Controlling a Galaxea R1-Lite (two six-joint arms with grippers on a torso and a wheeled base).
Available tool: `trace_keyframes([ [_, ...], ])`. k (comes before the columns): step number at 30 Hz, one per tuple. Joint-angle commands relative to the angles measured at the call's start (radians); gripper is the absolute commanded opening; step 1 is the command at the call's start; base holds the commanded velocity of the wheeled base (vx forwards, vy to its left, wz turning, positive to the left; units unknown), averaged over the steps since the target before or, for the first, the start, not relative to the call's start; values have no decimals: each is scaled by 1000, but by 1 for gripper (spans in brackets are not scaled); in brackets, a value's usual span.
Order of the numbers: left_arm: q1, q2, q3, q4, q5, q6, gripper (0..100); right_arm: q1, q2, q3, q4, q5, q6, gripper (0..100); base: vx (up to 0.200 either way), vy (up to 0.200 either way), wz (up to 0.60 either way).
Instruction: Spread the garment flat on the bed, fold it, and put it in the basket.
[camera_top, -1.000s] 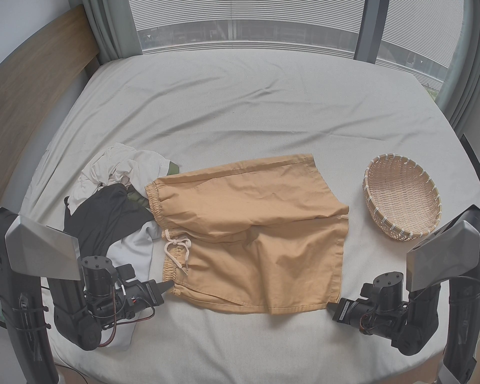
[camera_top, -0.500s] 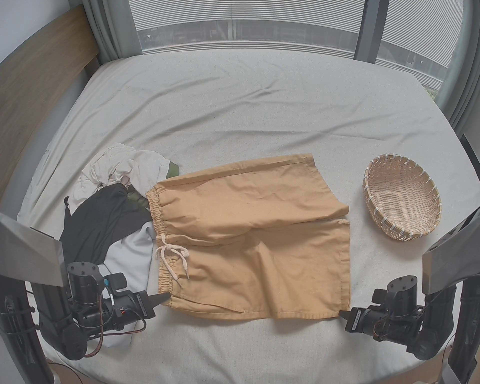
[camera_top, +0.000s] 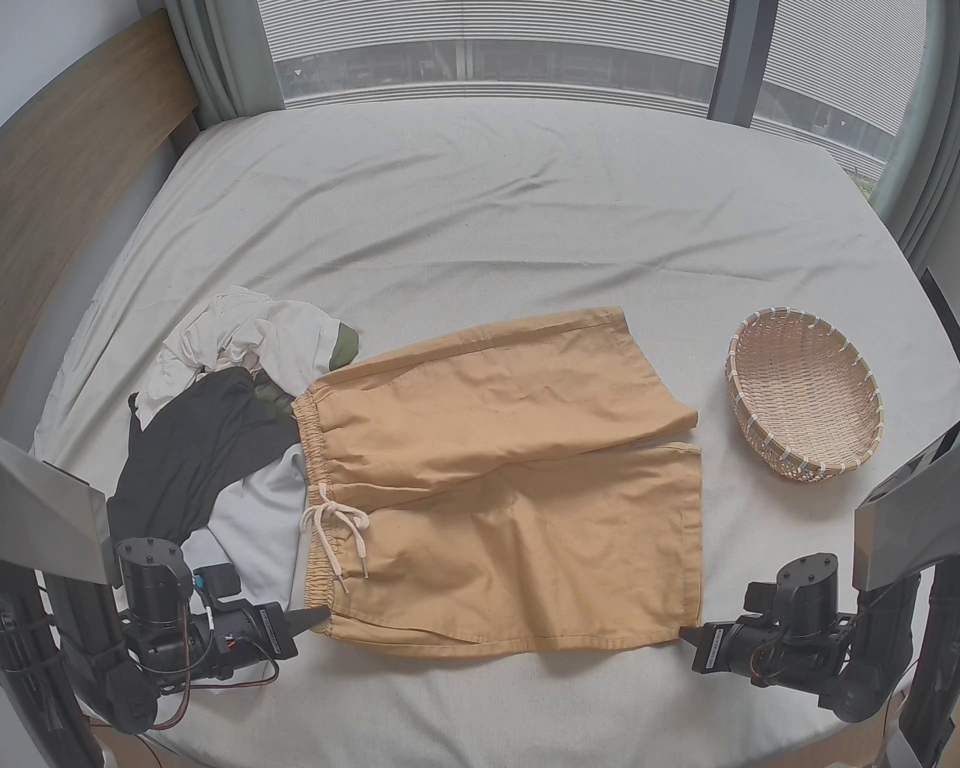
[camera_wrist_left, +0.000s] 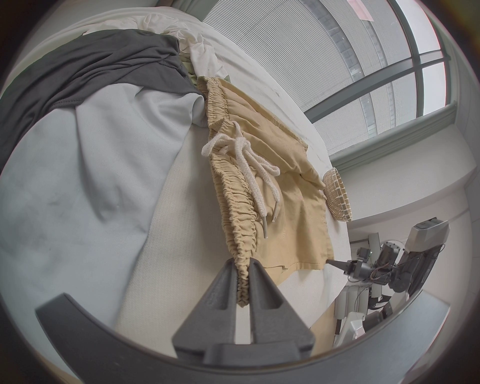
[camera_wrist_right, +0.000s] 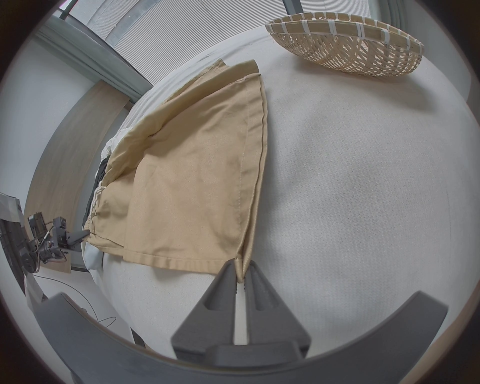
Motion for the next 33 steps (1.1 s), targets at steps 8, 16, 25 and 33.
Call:
trace_keyframes([
  [8, 6, 50, 15, -5, 0, 58, 0, -57, 75, 6, -28, 23, 0, 100, 0, 0, 0],
  [16, 6, 51, 18, -5, 0, 58, 0, -57, 72, -32, -30, 21, 5, 100, 0, 0, 0],
  [25, 8, 50, 18, -5, 0, 57, 0, -51, 72, -78, -28, 18, 31, 0, 0, 0, 0],
  [33, 8, 39, 17, -7, 1, 49, 0, -51, 69, -52, -28, 13, 22, 0, 0, 0, 0],
])
